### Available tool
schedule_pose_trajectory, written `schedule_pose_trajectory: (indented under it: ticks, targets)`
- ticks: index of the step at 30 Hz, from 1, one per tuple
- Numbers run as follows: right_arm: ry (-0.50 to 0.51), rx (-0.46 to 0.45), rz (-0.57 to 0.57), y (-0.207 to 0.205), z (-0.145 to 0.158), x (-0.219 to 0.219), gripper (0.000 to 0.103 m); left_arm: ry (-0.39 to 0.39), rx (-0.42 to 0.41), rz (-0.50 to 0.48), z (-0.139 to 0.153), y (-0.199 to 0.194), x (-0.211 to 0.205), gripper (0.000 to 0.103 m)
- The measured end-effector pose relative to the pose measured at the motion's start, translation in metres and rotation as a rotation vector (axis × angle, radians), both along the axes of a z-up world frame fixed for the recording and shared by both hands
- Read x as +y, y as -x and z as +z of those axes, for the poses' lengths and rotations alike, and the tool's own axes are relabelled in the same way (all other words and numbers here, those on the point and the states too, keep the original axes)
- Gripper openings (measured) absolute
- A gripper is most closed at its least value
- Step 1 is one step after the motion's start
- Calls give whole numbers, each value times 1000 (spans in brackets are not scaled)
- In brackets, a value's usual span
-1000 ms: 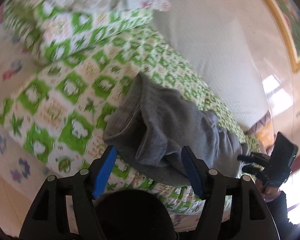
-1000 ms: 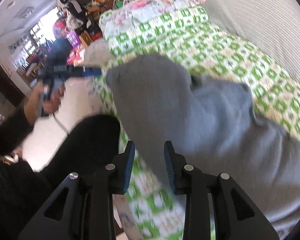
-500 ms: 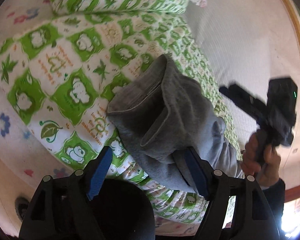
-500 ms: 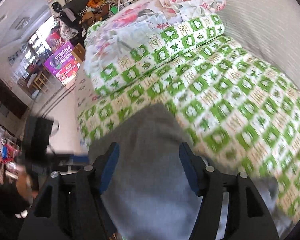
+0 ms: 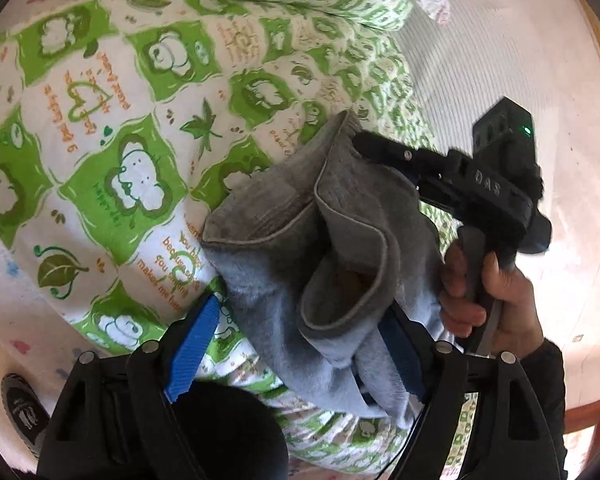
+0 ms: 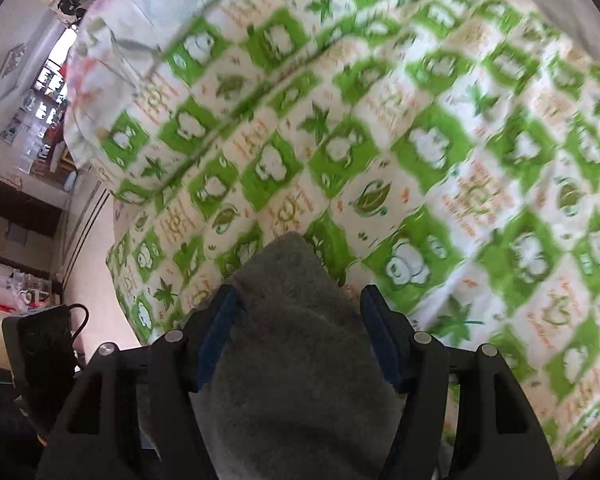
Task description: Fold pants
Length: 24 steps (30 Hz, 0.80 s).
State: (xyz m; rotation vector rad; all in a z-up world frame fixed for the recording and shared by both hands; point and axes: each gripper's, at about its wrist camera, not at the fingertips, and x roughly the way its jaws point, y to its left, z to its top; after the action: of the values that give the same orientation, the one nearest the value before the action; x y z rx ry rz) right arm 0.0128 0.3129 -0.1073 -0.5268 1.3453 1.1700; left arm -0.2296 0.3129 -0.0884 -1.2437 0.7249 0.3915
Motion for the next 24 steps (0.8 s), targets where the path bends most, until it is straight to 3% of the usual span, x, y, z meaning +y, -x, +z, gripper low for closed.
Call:
schedule_pose_trajectory:
  ticks: [1,2,4,5,6,9,13,16,19,24]
  targets:
    - [-1,-11,11,3,-1,0,53,-4,-9,8,-1,0,0,82]
    - [-2,-14,26,6,-2,-1,33,-16,-17,16,-2,-1,-1,81]
    - [-20,-23,41,14,0,-2,18,-42,-31,18,-1,-3,-3,79]
    - [-32,-34,52,17,4,-2,13,-58,-44,13,1,-4,-3,63]
    - [-47,-48,59,22,9,-1,11,-67,-67,0,3,-6,-2,41]
    - [-132,-94,63,30,38,5,10,-66,-125,-3,10,-8,6,23]
    - [-278,-172,37,34,85,22,9,-179,-195,22,48,-1,19,18]
    - [-347,-202,-1,29,101,39,9,-226,-205,25,60,0,27,17]
    - [-322,-220,-15,26,86,58,9,-227,-163,45,49,-4,39,17]
    - [-217,-196,-38,18,38,70,10,-140,-81,52,10,1,51,22]
